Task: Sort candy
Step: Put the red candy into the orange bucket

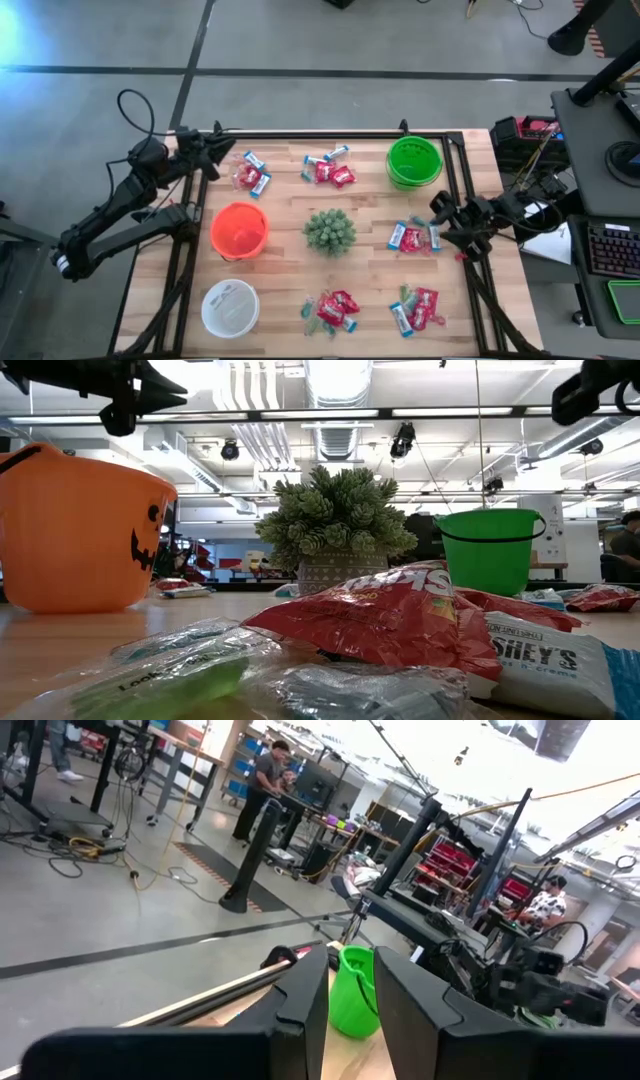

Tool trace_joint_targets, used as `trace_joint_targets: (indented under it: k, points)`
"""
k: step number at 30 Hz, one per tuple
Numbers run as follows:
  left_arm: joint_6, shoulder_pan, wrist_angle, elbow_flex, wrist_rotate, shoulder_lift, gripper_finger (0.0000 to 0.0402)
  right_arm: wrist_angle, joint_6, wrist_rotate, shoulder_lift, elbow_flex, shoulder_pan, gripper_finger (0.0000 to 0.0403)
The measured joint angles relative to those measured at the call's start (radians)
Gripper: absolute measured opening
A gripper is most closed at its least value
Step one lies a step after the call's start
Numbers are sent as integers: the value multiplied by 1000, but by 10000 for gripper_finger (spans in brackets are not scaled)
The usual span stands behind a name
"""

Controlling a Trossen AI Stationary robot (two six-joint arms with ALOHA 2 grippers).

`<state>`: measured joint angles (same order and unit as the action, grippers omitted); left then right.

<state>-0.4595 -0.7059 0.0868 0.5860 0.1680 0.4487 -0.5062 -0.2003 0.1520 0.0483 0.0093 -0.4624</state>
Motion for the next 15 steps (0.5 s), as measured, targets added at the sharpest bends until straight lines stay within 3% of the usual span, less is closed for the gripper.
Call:
trace_joint_targets:
  k: [11,15]
  points:
    - [0,0,14,10,0,0,66,-8,-73,85,0,0,0,167]
    - [3,0,34,10,-1,2,66,-9,-16,88,0,0,0,166]
